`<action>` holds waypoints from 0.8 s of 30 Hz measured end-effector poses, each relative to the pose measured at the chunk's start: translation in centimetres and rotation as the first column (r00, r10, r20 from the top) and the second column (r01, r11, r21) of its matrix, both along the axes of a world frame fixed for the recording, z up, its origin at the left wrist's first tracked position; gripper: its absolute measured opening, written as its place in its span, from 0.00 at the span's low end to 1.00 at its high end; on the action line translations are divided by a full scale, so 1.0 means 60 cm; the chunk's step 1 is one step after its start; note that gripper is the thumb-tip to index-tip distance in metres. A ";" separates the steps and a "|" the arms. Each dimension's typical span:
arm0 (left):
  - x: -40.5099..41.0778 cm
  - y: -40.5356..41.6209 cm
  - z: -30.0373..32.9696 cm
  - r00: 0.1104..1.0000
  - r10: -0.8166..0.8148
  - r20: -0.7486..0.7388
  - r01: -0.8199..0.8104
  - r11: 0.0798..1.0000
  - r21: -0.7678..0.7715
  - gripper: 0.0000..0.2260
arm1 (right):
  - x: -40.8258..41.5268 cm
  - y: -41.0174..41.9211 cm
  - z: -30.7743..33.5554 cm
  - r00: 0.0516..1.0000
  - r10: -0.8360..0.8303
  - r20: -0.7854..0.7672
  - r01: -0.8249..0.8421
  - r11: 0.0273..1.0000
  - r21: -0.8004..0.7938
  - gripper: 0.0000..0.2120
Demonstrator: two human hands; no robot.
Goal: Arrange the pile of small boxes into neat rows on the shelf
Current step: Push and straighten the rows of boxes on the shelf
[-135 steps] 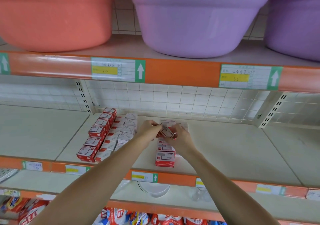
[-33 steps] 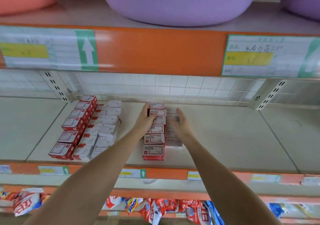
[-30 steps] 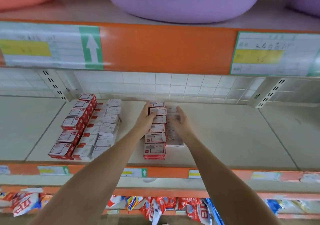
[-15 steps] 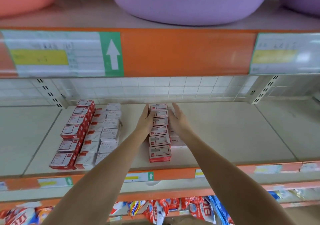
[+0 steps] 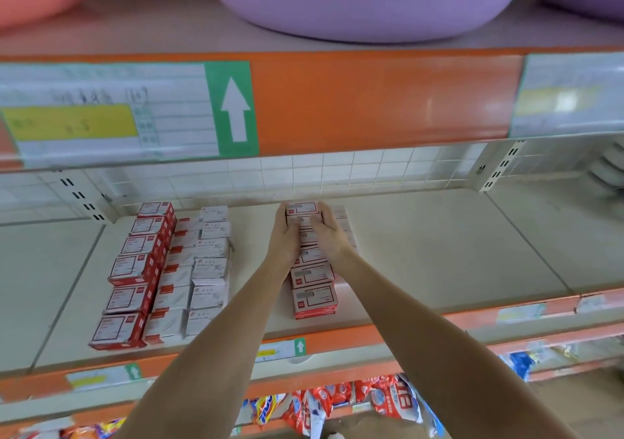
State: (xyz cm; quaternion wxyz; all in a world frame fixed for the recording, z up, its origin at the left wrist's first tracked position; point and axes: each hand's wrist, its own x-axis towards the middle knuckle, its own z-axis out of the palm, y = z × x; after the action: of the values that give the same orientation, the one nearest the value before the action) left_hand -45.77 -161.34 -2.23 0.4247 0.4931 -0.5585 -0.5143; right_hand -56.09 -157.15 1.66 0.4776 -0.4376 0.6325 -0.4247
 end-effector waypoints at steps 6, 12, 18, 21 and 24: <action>0.001 0.005 0.008 0.999 -0.006 0.052 0.006 1.000 0.000 0.16 | 0.016 -0.012 -0.016 1.000 -0.023 -0.015 0.024 0.999 0.043 0.25; 0.003 0.013 0.024 1.000 0.006 0.018 -0.008 0.998 0.057 0.14 | 0.005 -0.006 0.008 1.000 -0.016 -0.021 0.016 0.999 0.031 0.19; 0.028 0.036 0.033 0.991 0.064 -0.121 -0.035 0.974 0.223 0.20 | -0.020 0.053 0.027 0.987 -0.140 0.078 0.144 0.988 -0.050 0.17; 0.032 0.079 0.021 0.973 0.082 -0.218 -0.036 0.978 0.206 0.15 | -0.005 0.082 0.002 0.989 -0.110 0.103 0.120 0.988 -0.099 0.15; 0.023 0.108 0.014 0.966 0.059 -0.250 -0.011 0.981 0.191 0.11 | 0.019 0.093 -0.015 0.992 -0.080 0.093 0.086 0.994 -0.064 0.18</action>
State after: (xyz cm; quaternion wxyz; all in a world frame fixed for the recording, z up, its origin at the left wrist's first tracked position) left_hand -44.41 -154.84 -1.40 0.4533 0.4709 -0.4394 -0.6161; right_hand -54.95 -151.56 0.74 0.4724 -0.4071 0.6134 -0.4847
